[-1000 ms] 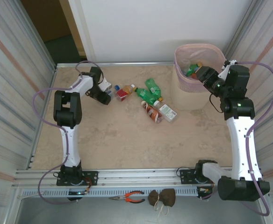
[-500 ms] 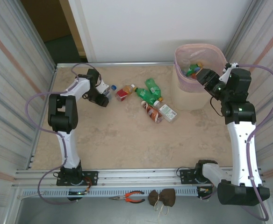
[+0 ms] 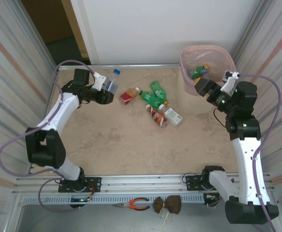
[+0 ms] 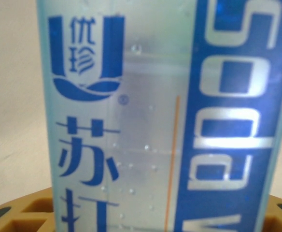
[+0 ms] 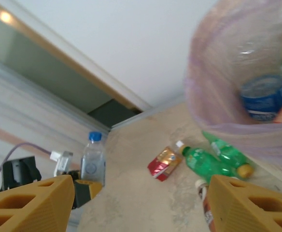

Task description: Put the plastic bottles in the bin

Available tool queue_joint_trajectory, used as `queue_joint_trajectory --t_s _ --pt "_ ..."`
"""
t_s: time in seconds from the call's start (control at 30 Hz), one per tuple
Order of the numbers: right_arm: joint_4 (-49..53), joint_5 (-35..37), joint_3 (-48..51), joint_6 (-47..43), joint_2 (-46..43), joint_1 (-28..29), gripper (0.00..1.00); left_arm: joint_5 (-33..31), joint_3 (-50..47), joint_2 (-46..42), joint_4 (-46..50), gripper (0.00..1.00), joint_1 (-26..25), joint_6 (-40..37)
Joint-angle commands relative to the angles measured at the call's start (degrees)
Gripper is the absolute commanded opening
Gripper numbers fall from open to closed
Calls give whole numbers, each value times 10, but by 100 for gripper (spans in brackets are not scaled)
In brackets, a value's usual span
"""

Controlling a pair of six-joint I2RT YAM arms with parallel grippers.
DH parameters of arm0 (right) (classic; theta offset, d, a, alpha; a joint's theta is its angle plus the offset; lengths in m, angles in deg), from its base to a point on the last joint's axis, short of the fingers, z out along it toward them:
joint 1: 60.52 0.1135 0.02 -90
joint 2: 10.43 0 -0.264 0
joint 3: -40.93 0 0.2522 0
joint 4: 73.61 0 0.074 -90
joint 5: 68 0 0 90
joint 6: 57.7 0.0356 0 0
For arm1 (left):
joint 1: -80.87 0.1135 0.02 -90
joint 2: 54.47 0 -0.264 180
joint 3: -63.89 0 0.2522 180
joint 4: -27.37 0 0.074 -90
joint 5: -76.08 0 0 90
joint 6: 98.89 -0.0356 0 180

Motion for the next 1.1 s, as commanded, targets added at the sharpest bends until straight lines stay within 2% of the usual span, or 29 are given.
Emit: queue_joint_trajectory --t_s 0.0,0.13,0.33,0.73,1.07 --pt "-75 -63 10 -39 -20 18 73 137 -38 -64 -106 48 -5 73" --pt "-111 -97 17 -76 -31 54 76 229 -75 -116 -203 47 -11 161" --pt "-169 -95 18 -125 -40 148 78 253 -100 -189 -288 46 -69 210" --pt "-183 -107 -66 -214 -12 333 86 228 -82 -283 -299 45 -228 163" --pt "-183 -99 -119 -239 36 414 89 209 -76 -305 -291 45 -318 130"
